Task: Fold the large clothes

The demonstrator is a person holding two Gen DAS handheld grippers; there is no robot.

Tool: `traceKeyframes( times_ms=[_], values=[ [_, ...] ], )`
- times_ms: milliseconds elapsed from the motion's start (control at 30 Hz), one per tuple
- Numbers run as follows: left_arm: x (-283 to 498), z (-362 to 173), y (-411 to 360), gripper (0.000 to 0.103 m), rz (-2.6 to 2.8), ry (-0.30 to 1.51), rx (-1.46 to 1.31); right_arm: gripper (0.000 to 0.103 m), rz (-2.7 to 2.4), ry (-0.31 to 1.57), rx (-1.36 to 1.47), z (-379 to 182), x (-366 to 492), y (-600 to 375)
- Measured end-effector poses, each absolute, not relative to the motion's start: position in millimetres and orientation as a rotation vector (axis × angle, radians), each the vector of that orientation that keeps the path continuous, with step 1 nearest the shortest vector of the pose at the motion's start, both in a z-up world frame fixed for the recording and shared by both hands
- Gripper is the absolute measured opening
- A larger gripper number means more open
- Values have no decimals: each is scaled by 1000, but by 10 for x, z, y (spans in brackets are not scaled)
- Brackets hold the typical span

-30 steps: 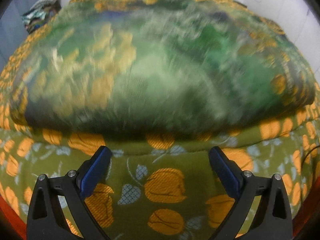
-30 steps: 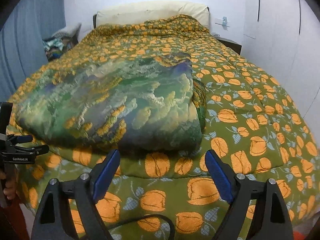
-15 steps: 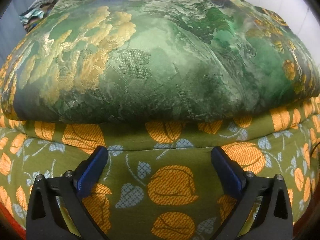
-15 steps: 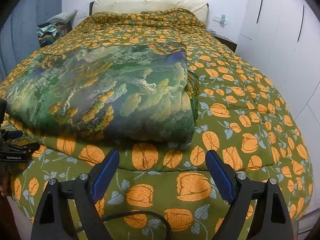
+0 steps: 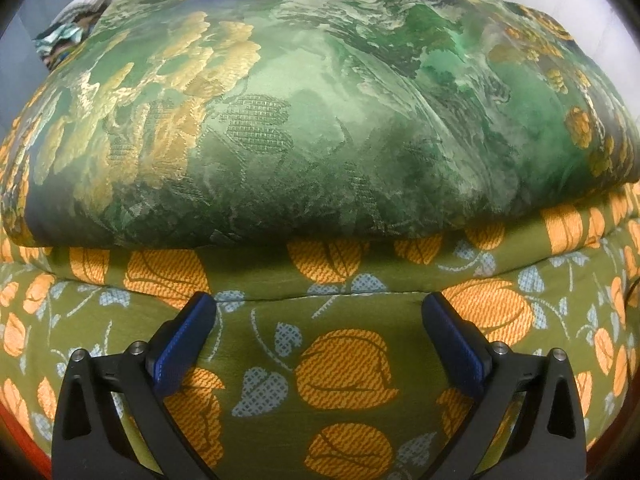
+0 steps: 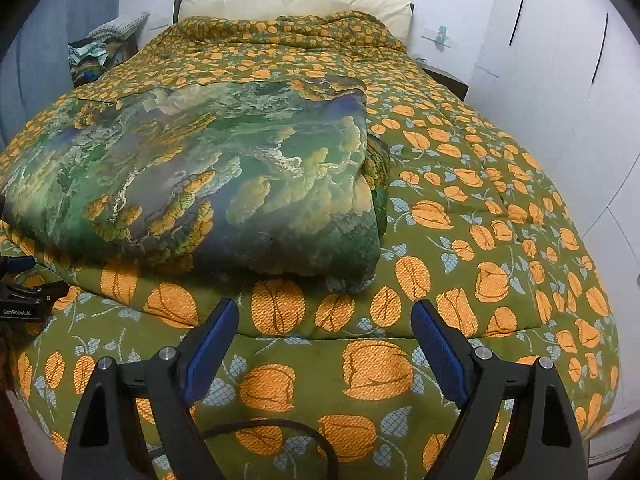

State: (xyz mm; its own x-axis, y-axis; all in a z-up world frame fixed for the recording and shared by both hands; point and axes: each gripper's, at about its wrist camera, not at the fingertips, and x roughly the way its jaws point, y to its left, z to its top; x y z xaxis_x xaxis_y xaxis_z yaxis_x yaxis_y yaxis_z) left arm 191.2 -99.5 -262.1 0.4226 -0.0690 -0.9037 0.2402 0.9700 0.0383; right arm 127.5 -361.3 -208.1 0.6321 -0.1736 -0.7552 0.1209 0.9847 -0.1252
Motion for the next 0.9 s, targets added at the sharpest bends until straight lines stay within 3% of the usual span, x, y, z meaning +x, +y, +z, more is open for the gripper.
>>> traceKeyframes(
  times_ms=[433,567,767,900],
  values=[
    [1885,-2601,-1019,103,-203,1127,183,87,-179,876,-67,-2093,1278,-3630],
    [1771,-2315,-1058,101,-254,1189,244,87,-181,865,-34,-2045,1266,-3737],
    [1693,-1510,-1043,102,-406,1019,180,88,-154,803,276,-1911,1325,-4300],
    [2041,-1295,-1317,102,-507,910,137,90,-40,798,570,-2003,1645,-4676]
  ],
)
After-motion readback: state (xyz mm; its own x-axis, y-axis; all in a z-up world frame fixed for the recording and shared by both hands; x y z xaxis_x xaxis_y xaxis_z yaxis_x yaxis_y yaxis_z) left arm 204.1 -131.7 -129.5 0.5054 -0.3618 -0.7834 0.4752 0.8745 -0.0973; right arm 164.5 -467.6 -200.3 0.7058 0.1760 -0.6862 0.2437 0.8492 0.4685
